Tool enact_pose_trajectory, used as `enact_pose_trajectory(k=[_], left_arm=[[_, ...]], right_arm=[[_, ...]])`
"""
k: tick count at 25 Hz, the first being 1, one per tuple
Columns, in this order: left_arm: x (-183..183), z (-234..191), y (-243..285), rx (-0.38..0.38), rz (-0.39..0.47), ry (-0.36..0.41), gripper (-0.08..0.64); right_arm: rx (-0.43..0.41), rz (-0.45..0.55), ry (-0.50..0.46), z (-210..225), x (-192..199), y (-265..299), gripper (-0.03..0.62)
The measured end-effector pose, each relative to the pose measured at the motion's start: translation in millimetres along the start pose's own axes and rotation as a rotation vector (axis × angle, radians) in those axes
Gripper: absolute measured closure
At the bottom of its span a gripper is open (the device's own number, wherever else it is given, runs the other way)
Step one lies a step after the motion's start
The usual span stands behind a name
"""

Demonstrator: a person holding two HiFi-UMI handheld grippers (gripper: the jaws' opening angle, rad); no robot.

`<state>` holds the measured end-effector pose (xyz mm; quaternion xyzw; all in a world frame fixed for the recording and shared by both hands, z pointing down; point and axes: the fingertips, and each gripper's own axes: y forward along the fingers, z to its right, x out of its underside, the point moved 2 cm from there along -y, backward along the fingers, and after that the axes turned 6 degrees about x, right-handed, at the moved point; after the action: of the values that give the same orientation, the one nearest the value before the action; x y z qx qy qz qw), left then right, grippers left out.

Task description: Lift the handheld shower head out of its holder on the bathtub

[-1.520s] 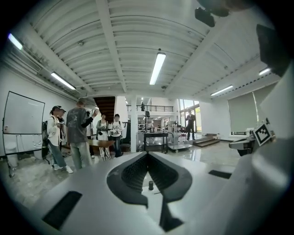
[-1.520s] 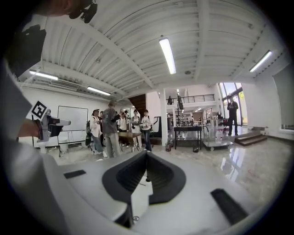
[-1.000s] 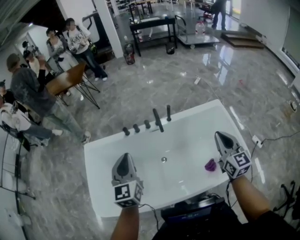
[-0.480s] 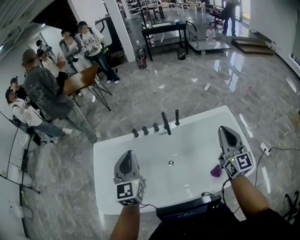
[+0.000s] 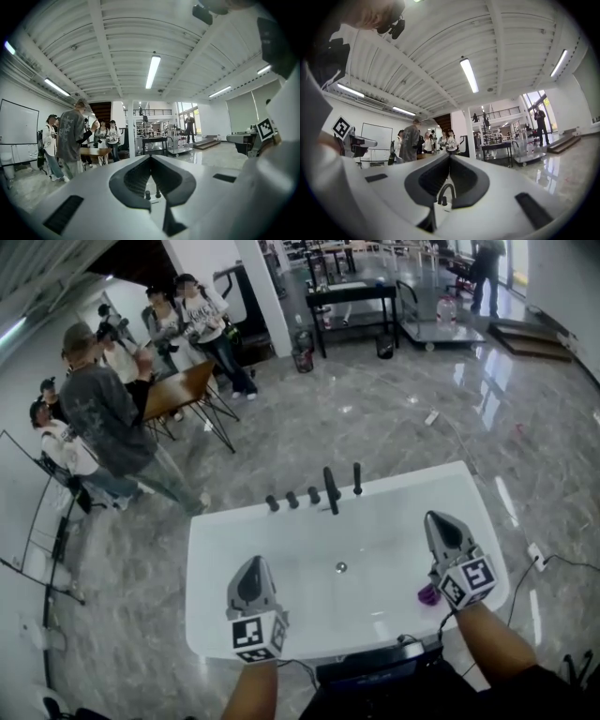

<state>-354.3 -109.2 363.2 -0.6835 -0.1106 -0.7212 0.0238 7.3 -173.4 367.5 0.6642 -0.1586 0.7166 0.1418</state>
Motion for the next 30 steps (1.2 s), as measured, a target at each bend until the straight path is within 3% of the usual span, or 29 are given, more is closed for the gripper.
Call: enact_pose_trajectory(k=[7,12,30], left_arm=[[7.3,44.9,-0.9,-0.023,-0.042,0.011,0.551],[6.6,53.9,-1.0,-0.013,-0.043,0.022,0.551],[15.0,13.7,81.9,0.020,-0.023,0.022,0.551]], right_arm=[[-0.042,-0.048,0.036,36.0,17.4,-10.5,0.584],[-0.046,-0.064,0.043,38.8,24.0,-13.5,0.584],[-0.037,-0.093,-0.007,24.4,53.0,75.3,0.584]])
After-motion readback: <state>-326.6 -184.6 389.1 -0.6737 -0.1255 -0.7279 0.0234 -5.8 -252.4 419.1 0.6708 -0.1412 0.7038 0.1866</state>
